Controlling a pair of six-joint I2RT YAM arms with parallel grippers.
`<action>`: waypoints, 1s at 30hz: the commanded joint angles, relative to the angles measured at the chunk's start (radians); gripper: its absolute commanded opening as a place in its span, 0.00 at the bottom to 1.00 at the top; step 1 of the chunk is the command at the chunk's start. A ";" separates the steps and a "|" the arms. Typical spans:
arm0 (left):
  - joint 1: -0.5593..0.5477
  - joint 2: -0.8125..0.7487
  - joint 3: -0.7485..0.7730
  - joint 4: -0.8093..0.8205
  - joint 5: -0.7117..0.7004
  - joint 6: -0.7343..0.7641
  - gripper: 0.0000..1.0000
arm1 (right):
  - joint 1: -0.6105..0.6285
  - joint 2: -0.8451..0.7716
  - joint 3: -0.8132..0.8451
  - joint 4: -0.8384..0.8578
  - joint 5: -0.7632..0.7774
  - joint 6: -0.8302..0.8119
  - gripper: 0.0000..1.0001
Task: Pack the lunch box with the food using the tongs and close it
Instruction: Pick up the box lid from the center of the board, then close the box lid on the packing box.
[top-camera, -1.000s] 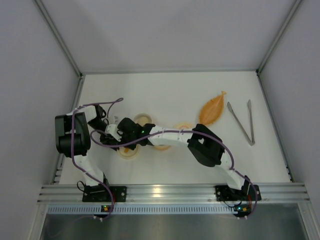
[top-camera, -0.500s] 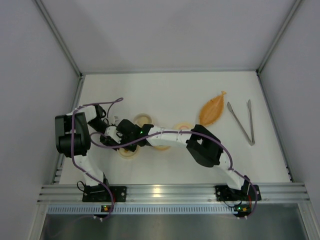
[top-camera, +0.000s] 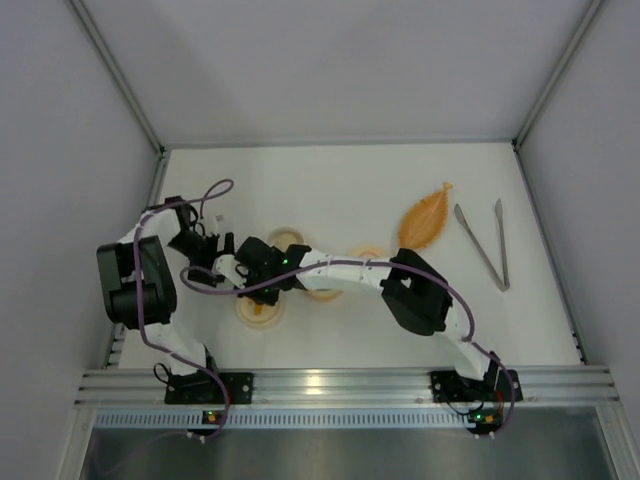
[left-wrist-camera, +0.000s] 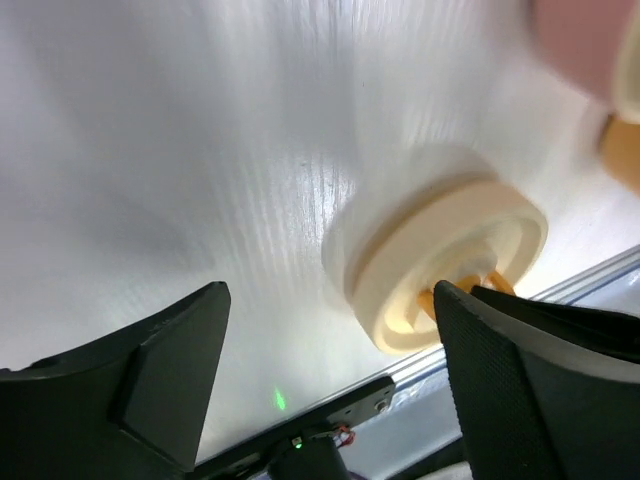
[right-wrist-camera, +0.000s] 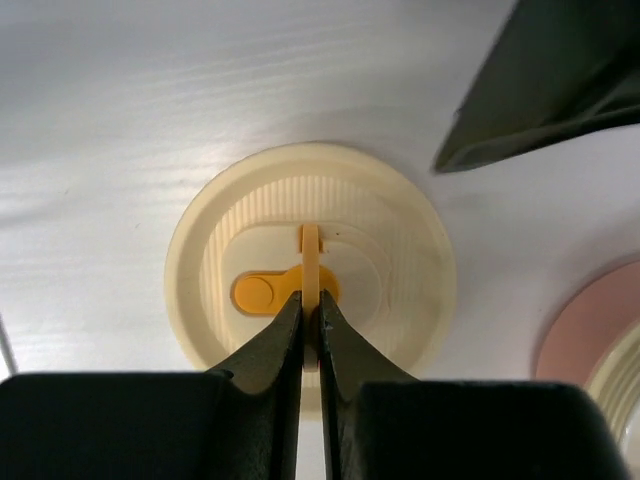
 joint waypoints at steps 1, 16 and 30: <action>0.060 -0.109 0.075 0.008 0.080 0.041 0.90 | 0.021 -0.160 -0.010 -0.084 -0.068 -0.037 0.00; 0.163 -0.245 0.171 -0.052 0.261 0.136 0.98 | -0.150 -0.598 -0.184 -0.323 -0.134 -0.334 0.00; 0.158 -0.275 0.181 0.068 0.381 0.101 0.98 | -0.450 -0.651 -0.341 -0.376 -0.415 -0.894 0.00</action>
